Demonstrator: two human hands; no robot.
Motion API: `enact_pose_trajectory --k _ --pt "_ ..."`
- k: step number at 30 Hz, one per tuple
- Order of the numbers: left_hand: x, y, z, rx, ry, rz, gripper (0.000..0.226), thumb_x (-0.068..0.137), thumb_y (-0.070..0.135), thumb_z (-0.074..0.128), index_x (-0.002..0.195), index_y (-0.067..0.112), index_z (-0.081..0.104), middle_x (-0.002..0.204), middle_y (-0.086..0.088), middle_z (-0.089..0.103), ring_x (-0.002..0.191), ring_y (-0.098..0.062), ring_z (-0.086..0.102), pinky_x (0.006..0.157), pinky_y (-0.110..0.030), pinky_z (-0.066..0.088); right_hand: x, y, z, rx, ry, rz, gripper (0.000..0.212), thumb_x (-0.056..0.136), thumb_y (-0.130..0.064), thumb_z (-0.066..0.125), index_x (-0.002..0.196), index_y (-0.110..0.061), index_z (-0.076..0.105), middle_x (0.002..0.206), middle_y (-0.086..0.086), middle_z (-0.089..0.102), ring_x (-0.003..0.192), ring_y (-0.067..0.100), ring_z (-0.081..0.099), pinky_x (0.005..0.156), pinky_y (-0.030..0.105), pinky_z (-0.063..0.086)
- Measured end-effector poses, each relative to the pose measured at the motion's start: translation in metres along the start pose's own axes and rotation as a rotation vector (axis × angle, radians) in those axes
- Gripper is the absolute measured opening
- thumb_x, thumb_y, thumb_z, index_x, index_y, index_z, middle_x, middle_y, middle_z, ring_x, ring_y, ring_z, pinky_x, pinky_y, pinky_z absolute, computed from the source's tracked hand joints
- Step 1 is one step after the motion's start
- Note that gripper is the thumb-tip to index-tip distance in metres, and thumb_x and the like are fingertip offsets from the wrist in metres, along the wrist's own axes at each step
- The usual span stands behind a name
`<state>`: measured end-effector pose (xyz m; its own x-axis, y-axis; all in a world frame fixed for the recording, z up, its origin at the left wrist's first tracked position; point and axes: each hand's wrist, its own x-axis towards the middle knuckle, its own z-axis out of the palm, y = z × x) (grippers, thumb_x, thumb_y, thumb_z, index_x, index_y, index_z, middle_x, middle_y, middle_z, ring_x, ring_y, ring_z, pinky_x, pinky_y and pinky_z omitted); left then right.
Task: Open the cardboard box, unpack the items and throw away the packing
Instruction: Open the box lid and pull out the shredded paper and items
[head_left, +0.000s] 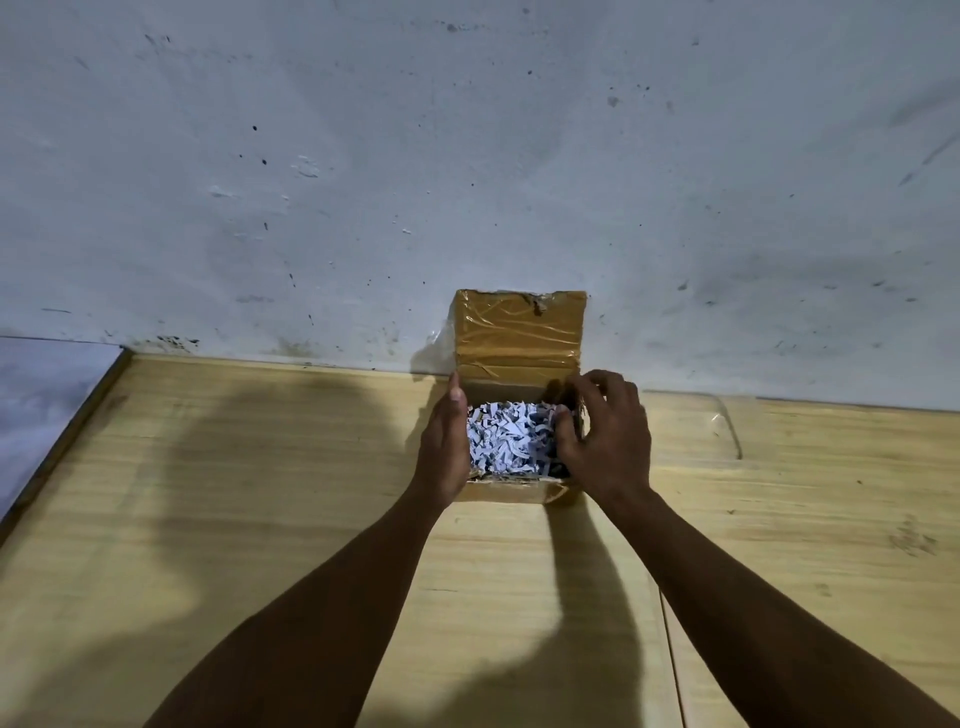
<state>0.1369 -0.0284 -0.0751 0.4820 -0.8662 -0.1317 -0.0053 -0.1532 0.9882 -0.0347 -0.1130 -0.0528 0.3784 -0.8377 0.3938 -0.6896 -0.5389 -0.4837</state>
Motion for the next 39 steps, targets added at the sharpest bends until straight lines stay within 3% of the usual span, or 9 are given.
enact_pose_trajectory --k 1,3,6,10,18,24,27,31,39 --pt "0.000 0.001 0.000 -0.002 0.000 -0.003 0.078 0.087 0.075 0.016 0.153 0.034 0.023 0.158 0.008 0.029 0.136 0.001 0.028 0.111 -0.024 0.023 0.003 -0.008 -0.001 -0.009 0.025 -0.111 0.037 0.079 -0.020 0.068 0.116 -0.015 0.066 0.114 0.005 0.060 0.105 0.025 0.053 0.081 0.043 0.051" --pt "-0.001 0.001 0.000 0.000 0.005 -0.008 0.079 0.085 0.077 0.017 0.152 0.036 0.025 0.155 0.011 0.033 0.134 0.003 0.030 0.108 -0.023 0.024 0.010 -0.028 0.000 0.008 -0.202 -0.231 0.038 0.074 -0.021 0.070 0.112 -0.016 0.068 0.111 0.004 0.061 0.103 0.024 0.056 0.081 0.041 0.052" --pt "-0.001 0.001 -0.001 -0.003 0.023 -0.017 0.077 0.085 0.078 0.019 0.150 0.039 0.028 0.150 0.015 0.038 0.132 0.003 0.034 0.107 -0.022 0.026 0.025 -0.054 0.011 -0.179 -0.732 -0.118 0.068 0.070 -0.037 0.074 0.134 -0.022 0.054 0.129 0.003 0.058 0.118 0.028 0.055 0.093 0.043 0.051" --pt "-0.001 0.002 0.001 0.011 0.036 -0.025 0.071 0.090 0.070 0.018 0.151 0.035 0.027 0.147 0.014 0.038 0.128 0.007 0.035 0.105 -0.020 0.027 0.040 -0.061 0.031 -0.410 -0.981 -0.121 0.067 0.075 -0.036 0.073 0.135 -0.020 0.049 0.127 0.008 0.062 0.115 0.030 0.061 0.087 0.037 0.052" --pt "-0.001 -0.001 0.003 -0.004 0.038 -0.027 0.084 0.081 0.085 0.021 0.151 0.039 0.026 0.157 0.010 0.033 0.133 0.006 0.031 0.111 -0.025 0.026 0.045 -0.061 0.041 -0.458 -0.993 -0.190 0.051 0.075 -0.037 0.077 0.120 -0.016 0.063 0.117 0.007 0.069 0.107 0.027 0.066 0.086 0.035 0.053" --pt "-0.006 -0.001 0.003 0.041 0.049 -0.035 0.073 0.090 0.075 0.015 0.152 0.038 0.022 0.159 0.009 0.029 0.140 -0.002 0.027 0.110 -0.025 0.022 0.051 -0.049 0.035 -0.330 -1.149 -0.248 0.081 0.083 -0.018 0.073 0.152 -0.021 0.030 0.128 0.013 0.062 0.107 0.028 0.062 0.078 0.027 0.044" --pt "-0.007 -0.001 0.003 0.087 0.073 -0.050 0.057 0.100 0.058 0.015 0.153 0.036 0.023 0.157 0.009 0.031 0.138 -0.001 0.028 0.106 -0.022 0.022 0.047 -0.043 0.037 -0.407 -1.053 -0.421 0.089 0.079 -0.020 0.075 0.153 -0.024 0.026 0.141 0.010 0.052 0.120 0.030 0.056 0.090 0.032 0.046" --pt "-0.005 -0.003 0.002 0.137 0.073 -0.042 0.056 0.101 0.057 0.015 0.153 0.036 0.023 0.160 0.007 0.028 0.145 -0.010 0.027 0.109 -0.023 0.018 0.036 -0.038 0.042 -0.526 -0.966 -0.513 0.091 0.083 -0.024 0.071 0.156 -0.025 0.016 0.143 0.010 0.047 0.123 0.032 0.055 0.087 0.039 0.049" --pt "-0.005 -0.003 0.004 0.149 0.073 -0.054 0.059 0.099 0.060 0.014 0.153 0.037 0.022 0.161 0.006 0.027 0.145 -0.014 0.028 0.109 -0.025 0.019 0.037 -0.036 0.052 -0.536 -0.983 -0.465 0.079 0.084 -0.022 0.069 0.152 -0.019 0.028 0.142 0.011 0.052 0.123 0.032 0.056 0.095 0.041 0.048"
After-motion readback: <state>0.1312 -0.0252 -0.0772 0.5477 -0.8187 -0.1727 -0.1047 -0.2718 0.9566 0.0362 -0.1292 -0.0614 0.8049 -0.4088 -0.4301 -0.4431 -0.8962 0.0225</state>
